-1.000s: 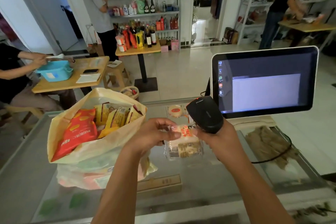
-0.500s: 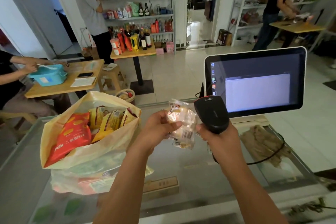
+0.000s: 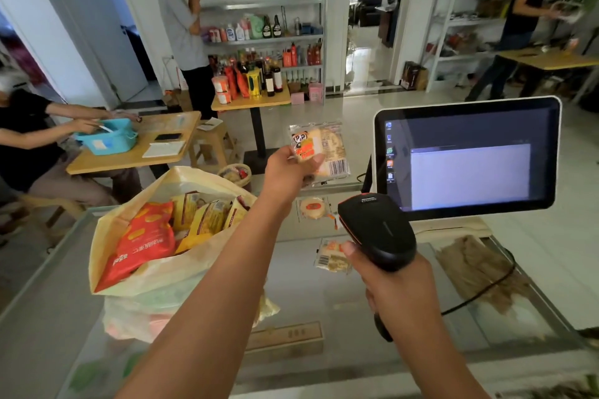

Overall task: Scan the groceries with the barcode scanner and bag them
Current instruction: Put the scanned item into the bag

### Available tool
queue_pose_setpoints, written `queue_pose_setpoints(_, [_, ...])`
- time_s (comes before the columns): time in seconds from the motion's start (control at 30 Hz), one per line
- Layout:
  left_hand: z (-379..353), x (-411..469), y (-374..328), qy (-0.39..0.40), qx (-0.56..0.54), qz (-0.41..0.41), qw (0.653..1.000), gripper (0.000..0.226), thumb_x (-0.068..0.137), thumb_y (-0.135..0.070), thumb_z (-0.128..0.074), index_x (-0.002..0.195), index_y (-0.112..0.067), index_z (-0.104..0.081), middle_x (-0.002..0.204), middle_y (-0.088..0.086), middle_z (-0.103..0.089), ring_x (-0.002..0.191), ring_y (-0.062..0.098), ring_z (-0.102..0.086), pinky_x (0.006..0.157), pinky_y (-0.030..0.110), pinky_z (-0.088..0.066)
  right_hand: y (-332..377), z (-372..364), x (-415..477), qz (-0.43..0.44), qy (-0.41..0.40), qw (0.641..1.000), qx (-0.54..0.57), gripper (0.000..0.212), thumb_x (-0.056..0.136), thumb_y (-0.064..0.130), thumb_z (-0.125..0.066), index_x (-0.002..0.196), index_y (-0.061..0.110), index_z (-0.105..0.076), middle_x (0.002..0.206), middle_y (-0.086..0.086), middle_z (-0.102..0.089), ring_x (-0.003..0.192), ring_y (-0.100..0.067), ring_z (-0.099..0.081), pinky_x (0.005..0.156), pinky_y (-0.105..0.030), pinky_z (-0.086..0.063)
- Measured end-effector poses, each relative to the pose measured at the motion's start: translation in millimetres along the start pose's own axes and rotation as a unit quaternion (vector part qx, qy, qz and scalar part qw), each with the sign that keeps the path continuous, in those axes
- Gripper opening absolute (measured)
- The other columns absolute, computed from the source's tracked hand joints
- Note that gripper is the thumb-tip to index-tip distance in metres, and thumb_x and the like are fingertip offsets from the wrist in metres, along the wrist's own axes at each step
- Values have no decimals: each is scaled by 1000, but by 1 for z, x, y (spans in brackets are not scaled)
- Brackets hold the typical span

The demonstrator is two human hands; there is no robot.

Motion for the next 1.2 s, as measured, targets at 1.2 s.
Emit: queue_pose_setpoints(1.2, [207,-100,-78,-220,182,-124,950,21,84,-5,-75,82,-17,-57,66,-12,-65,64,2,-61,64,26,-47,22,-91,-3,1,106,994,-10,22,76,25,-80,78,10,-64,43,0,-49,42,-18,-46,51,-32,-39])
Point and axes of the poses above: each hand's wrist, its own x-axis towards the middle knuckle, its own z-axis out of the back of the hand, y = z × x, the point moved 8 cm from there along x, towards the middle knuckle
